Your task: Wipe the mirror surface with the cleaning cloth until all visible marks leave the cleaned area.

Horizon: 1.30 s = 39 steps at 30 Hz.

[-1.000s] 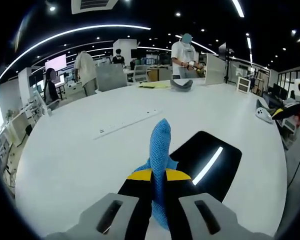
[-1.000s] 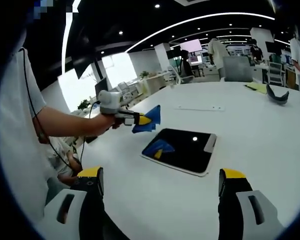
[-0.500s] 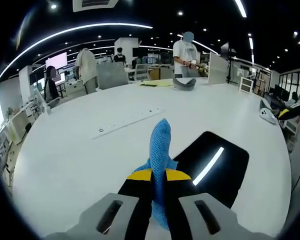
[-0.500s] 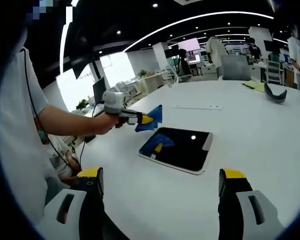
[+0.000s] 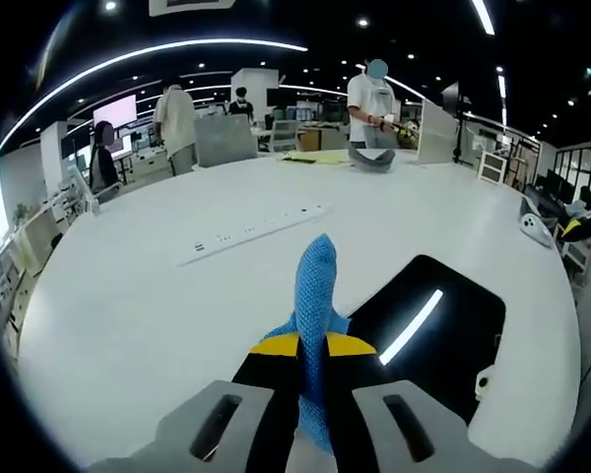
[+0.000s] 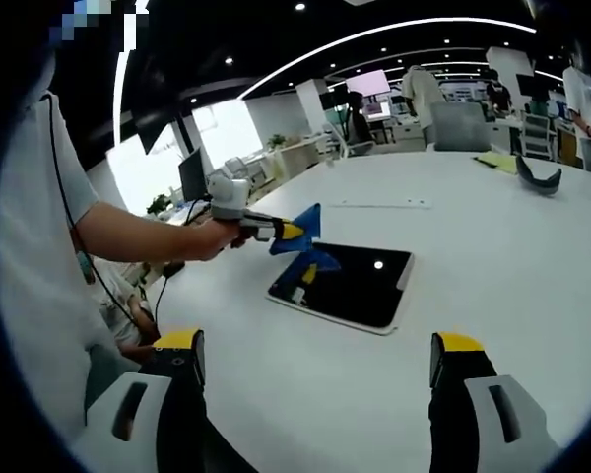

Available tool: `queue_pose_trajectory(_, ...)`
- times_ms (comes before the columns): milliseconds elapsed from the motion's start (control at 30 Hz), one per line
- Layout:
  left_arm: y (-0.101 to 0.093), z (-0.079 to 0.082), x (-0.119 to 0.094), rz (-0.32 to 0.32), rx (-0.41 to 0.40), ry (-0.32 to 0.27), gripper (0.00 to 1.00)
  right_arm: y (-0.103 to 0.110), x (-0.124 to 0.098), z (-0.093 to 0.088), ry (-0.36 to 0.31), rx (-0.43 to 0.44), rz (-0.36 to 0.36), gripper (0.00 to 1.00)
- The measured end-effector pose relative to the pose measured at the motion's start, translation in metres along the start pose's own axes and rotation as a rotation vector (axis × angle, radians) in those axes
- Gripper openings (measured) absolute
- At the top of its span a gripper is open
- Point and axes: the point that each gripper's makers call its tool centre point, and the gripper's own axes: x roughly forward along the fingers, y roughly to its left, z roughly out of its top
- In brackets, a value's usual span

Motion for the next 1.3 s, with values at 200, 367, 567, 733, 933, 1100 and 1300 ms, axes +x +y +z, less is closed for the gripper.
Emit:
queue_pose_trajectory(200, 0.001, -0.004, 0.005, -0.002, 0.001, 0.012, 0.05, -0.001, 0.001, -0.002, 0.010, 0.003, 0.000, 0.95)
queue_pose_trajectory(367, 0.003, -0.007, 0.010, 0.002, -0.007, 0.016, 0.05, -0.004, 0.002, -0.004, 0.018, 0.007, 0.001, 0.95)
queue_pose_trajectory(567, 0.005, -0.010, 0.015, 0.001, -0.008, 0.024, 0.05, -0.008, 0.003, -0.005, 0.023, 0.013, -0.005, 0.95)
queue_pose_trajectory(733, 0.006, -0.015, 0.017, 0.004, -0.018, 0.033, 0.05, -0.009, 0.005, -0.008, 0.029, 0.019, -0.004, 0.95)
queue_pose_trajectory(933, 0.003, -0.018, 0.022, 0.002, -0.013, 0.041, 0.05, -0.009, 0.007, -0.011, 0.040, 0.026, -0.001, 0.95)
queue_pose_trajectory(1100, 0.004, -0.020, 0.023, 0.001, -0.027, 0.032, 0.05, -0.011, 0.009, -0.014, 0.052, 0.027, 0.002, 0.94)
queue_pose_trajectory(1300, 0.003, -0.020, 0.023, 0.004, -0.017, 0.028, 0.05, -0.009, 0.013, -0.012, 0.046, 0.023, 0.011, 0.94)
